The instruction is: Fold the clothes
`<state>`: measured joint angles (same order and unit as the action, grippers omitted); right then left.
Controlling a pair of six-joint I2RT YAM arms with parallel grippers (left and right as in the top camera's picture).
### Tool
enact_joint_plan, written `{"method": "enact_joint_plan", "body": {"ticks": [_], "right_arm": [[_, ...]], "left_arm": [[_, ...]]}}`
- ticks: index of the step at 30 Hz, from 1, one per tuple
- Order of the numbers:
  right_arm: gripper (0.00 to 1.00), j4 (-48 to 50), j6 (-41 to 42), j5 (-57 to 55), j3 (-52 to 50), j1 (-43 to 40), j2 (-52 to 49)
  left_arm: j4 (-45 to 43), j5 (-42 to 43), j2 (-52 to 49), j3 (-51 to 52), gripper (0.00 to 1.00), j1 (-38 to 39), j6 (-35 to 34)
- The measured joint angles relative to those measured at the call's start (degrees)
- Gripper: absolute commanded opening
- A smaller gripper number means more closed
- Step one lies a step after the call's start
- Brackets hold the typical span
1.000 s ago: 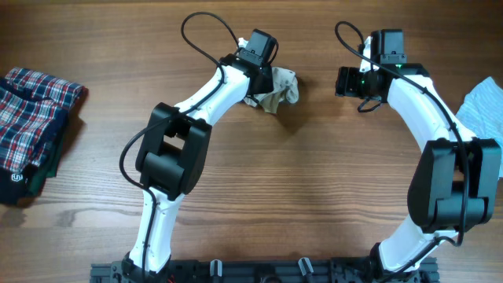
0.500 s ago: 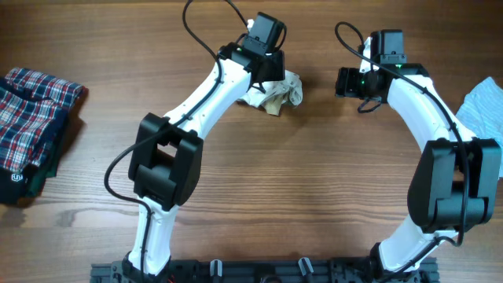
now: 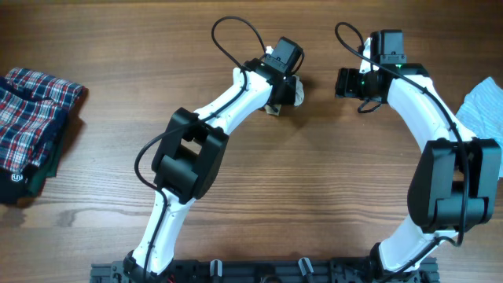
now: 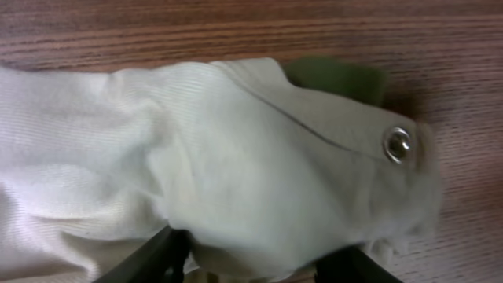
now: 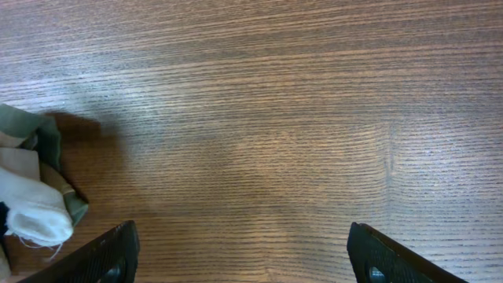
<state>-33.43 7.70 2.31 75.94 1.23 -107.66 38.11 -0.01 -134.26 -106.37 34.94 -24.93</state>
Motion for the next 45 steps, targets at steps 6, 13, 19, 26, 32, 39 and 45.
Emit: {"method": "enact_joint_plan", "body": {"ticks": [6, 13, 19, 26, 32, 39, 45], "right_arm": [[0.86, 0.0, 0.0, 0.0, 0.0, 0.0, 0.0], [0.87, 0.0, 0.0, 0.0, 0.0, 0.0, 0.0], [0.90, 0.0, 0.0, 0.0, 0.0, 0.0, 0.0], [0.90, -0.1, 0.0, 0.0, 0.0, 0.0, 0.0], [0.90, -0.6, 0.0, 0.0, 0.0, 0.0, 0.0], [0.90, -1.4, 0.0, 0.0, 0.0, 0.0, 0.0], [0.91, -2.6, 0.0, 0.0, 0.0, 0.0, 0.0]], "left_arm": [[2.4, 0.6, 7.3, -0.9, 0.61, -1.8, 0.2], [8.4, 0.3, 7.9, -0.6, 0.59, -4.9, -1.0], [10.0, 2.1, 1.8, 2.4, 0.55, -4.5, -2.1], [11.8, 2.5, 2.3, -0.5, 0.61, -4.3, -2.1], [6.3, -0.2, 11.1, -4.7, 0.77, -4.3, -2.2], [8.5, -7.5, 11.1, -4.7, 1.00, -6.5, 0.7], [9.1, -5.9, 5.1, -4.7, 0.99, -8.3, 1.5]]}}
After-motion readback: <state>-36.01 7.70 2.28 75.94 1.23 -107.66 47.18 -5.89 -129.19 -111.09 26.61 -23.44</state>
